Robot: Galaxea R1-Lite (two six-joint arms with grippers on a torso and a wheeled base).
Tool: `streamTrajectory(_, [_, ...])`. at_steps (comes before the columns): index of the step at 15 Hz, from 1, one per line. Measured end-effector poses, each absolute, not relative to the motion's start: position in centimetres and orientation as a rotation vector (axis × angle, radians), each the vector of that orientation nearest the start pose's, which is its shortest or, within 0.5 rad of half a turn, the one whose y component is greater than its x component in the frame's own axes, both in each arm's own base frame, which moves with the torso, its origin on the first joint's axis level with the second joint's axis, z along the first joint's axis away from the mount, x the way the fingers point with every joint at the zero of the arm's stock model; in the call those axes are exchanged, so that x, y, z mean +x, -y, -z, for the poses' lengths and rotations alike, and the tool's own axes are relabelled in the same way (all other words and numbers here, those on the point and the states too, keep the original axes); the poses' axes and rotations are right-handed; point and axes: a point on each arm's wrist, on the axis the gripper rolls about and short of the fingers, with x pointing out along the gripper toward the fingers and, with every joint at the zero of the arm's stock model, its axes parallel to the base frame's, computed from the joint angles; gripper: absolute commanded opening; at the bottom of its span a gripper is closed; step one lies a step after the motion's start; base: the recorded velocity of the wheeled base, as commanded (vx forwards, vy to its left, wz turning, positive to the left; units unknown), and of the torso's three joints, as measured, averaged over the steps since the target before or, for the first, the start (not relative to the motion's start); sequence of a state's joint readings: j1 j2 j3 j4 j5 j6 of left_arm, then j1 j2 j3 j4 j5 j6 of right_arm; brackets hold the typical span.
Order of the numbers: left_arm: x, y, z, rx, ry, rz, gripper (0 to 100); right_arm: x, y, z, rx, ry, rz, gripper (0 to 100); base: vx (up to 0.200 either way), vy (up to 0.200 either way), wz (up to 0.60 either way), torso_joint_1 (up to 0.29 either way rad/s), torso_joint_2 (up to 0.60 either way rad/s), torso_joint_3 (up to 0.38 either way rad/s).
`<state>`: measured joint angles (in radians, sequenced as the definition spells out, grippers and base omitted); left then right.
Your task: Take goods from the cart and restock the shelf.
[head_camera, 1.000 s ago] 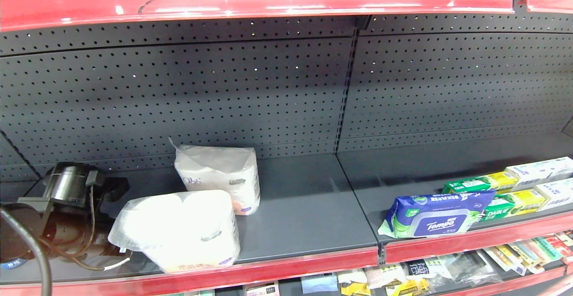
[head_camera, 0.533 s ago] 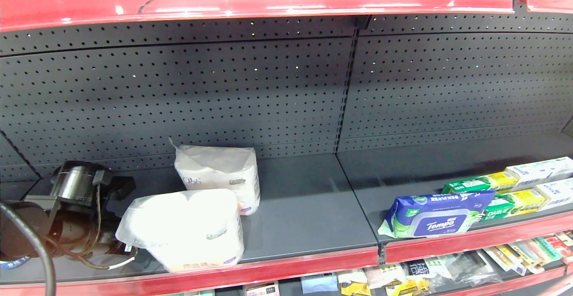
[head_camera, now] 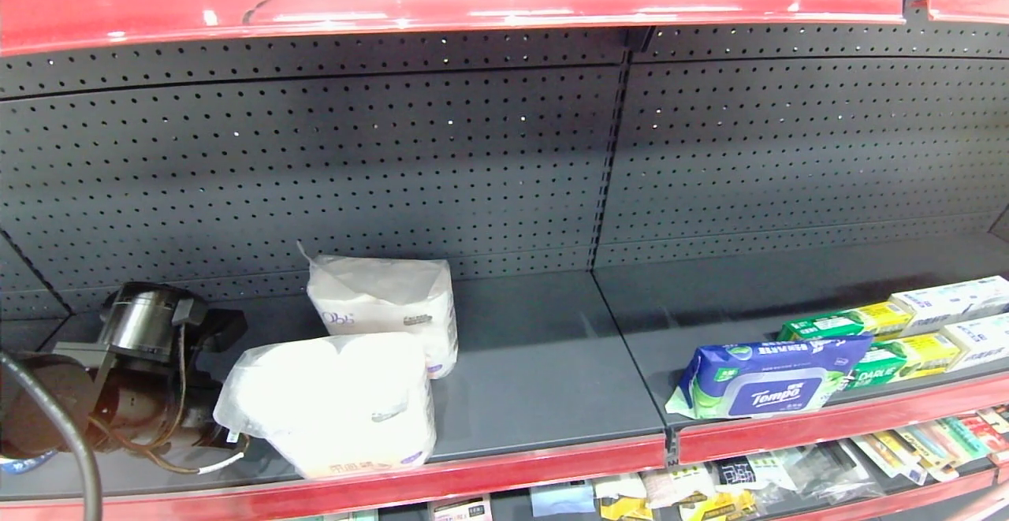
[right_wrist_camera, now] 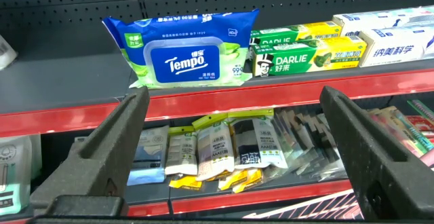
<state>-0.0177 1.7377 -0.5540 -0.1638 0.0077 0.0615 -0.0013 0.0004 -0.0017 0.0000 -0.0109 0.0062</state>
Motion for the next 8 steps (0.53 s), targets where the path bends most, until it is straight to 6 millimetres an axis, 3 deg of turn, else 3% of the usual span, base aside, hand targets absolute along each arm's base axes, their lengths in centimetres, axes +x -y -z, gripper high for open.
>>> streamTrajectory(8, [23.94,1.02,-7.47,0.083,-1.021,0.063,100,-2.29,0.02,-7.60,0.006,0.001,0.013,100,0.000,0.000,0.00,0.000,0.00,0.000])
